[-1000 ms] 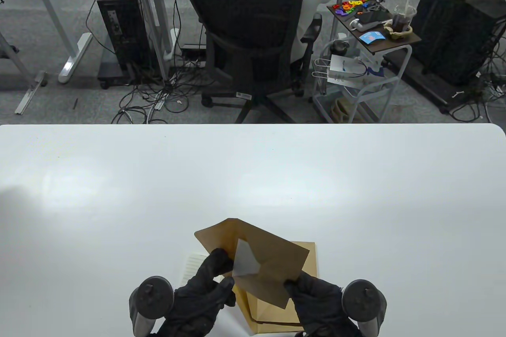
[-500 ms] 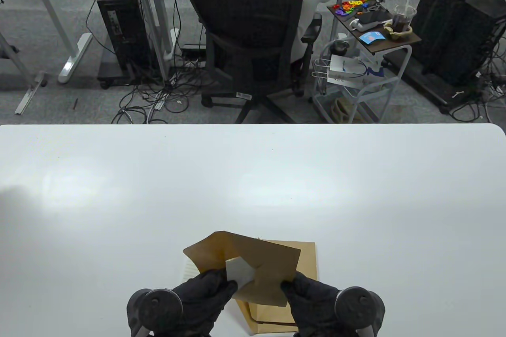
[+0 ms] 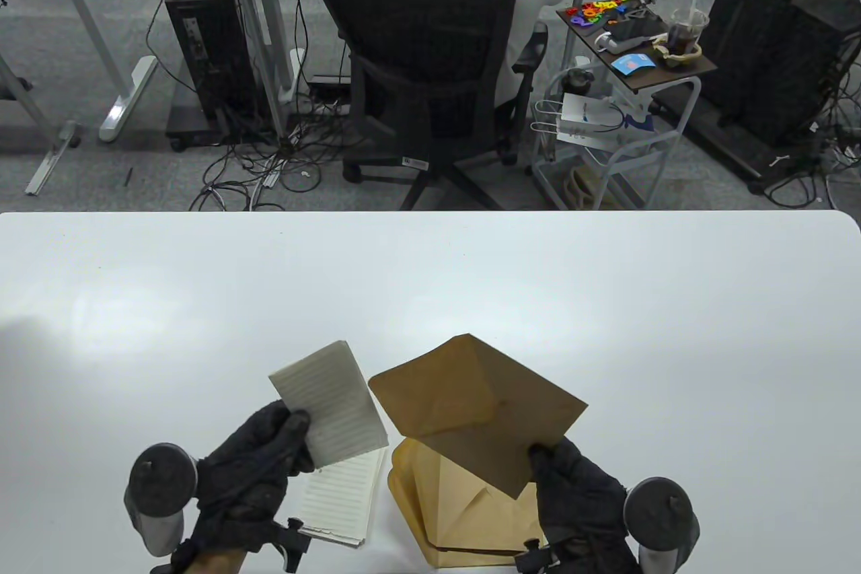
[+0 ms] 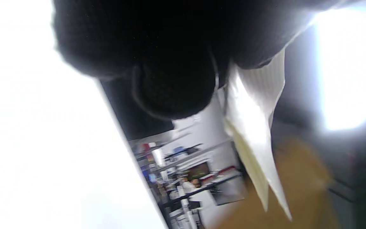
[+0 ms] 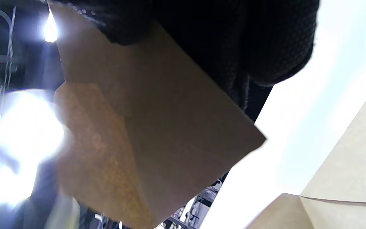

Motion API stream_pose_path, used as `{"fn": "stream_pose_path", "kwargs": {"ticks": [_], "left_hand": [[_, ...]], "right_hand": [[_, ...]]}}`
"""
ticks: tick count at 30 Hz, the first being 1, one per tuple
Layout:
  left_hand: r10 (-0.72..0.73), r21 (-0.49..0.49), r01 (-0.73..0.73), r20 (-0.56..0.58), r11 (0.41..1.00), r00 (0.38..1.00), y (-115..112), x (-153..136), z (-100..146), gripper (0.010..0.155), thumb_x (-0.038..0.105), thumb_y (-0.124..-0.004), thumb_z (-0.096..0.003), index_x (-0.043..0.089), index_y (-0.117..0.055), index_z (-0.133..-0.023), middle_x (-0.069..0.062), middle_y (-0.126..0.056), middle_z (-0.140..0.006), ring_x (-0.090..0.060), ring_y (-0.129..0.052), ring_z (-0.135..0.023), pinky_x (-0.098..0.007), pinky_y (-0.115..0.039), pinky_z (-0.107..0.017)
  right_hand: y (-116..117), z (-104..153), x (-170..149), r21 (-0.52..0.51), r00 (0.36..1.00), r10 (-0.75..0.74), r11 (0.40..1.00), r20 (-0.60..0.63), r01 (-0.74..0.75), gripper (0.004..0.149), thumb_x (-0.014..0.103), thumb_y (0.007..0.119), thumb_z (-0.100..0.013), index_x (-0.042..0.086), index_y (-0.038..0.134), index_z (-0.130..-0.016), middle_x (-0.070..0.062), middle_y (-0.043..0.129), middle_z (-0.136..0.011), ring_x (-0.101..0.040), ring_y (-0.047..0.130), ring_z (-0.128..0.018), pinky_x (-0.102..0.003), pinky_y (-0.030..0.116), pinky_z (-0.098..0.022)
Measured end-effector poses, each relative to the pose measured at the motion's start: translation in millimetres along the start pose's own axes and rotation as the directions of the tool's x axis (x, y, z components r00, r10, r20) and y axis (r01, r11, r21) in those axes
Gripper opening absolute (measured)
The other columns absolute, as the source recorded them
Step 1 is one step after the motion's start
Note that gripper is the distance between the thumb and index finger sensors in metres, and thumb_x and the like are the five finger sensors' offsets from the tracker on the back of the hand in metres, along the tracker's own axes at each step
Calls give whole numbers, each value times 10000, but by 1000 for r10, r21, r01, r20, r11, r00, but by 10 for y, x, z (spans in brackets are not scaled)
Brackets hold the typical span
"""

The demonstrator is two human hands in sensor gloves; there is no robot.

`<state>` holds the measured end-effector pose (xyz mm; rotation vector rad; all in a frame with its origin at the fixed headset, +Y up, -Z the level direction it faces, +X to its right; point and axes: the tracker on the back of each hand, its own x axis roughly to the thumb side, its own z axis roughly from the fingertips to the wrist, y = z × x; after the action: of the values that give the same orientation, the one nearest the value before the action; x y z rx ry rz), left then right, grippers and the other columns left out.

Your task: Pull paper from envelopes and stack

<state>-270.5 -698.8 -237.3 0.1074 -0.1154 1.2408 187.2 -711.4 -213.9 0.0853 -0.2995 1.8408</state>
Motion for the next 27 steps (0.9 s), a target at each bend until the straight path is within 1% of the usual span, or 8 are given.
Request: {"fn": "stream_pose_path", "kwargs": {"ticks": [3, 5, 6, 11, 15, 19, 24, 27], "left_hand": [[-96, -167, 50, -280, 985, 955, 72, -314, -107, 439, 402, -881, -533, 108, -940, -854, -70, -1015, -643, -157, -1124, -303, -391, -945, -235], [-185, -337, 49, -383, 940, 905, 38, -503, -160, 443, 397, -875, -540, 92, -937, -856, -72, -1013, -635, -159, -1120, -302, -395, -942, -237], [-229, -420, 39, -413, 907, 882, -4, -584, -180, 442, 396, -872, -545, 93, -932, -861, -70, -1010, -637, -156, -1119, -302, -394, -942, -239], [-371, -511, 116, -431, 852, 823, -220, -642, -166, 445, 396, -887, -533, 80, -949, -839, -67, -1023, -594, -136, -1104, -234, -381, -936, -192], [-465, -516, 221, -410, 827, 784, -334, -666, -153, 448, 406, -896, -526, 88, -952, -835, -53, -1028, -579, -127, -1100, -218, -374, -935, -182], [-582, -513, 365, -364, 777, 727, -388, -659, -140, 468, 435, -914, -512, 102, -950, -839, -47, -1028, -582, -129, -1102, -221, -375, -935, -185], [-678, -427, 537, -326, 727, 658, -333, -534, -113, 575, 528, -922, -486, 98, -937, -867, -68, -1026, -637, -148, -1112, -248, -378, -935, -197], [-691, -359, 592, -331, 722, 642, -262, -476, -98, 609, 561, -889, -494, 97, -923, -887, -85, -1018, -675, -170, -1120, -285, -390, -936, -217]], "right_hand": [[-69, -33, -39, -20, 998, -44, 999, -48, 43, 449, 346, 790, -429, 166, 827, -838, -68, 1054, -642, -258, 1101, -471, -464, 888, -404], [-83, -47, -59, -27, 997, -39, 999, -59, 38, 449, 347, 790, -429, 166, 827, -838, -69, 1054, -641, -256, 1102, -470, -463, 888, -403], [-81, -55, -75, -27, 997, -28, 999, -72, 26, 448, 347, 790, -429, 166, 827, -838, -69, 1055, -639, -258, 1102, -469, -463, 889, -401], [-44, -74, -133, 0, 995, 12, 1000, -102, -12, 449, 348, 792, -428, 163, 830, -835, -71, 1057, -634, -254, 1104, -462, -462, 891, -395], [-20, -78, -158, 18, 993, 35, 999, -112, -33, 450, 348, 792, -428, 162, 830, -835, -71, 1060, -630, -255, 1106, -457, -461, 892, -393], [4, -83, -177, 28, 992, 53, 998, -119, -50, 450, 349, 794, -427, 160, 832, -834, -71, 1061, -626, -254, 1106, -454, -460, 893, -390], [6, -90, -181, 42, 987, 76, 997, -142, -71, 451, 349, 796, -428, 156, 834, -834, -75, 1064, -619, -255, 1108, -439, -454, 896, -378], [3, -93, -184, 43, 984, 81, 996, -156, -75, 450, 346, 798, -429, 150, 836, -833, -80, 1067, -610, -254, 1111, -425, -450, 898, -365]]}}
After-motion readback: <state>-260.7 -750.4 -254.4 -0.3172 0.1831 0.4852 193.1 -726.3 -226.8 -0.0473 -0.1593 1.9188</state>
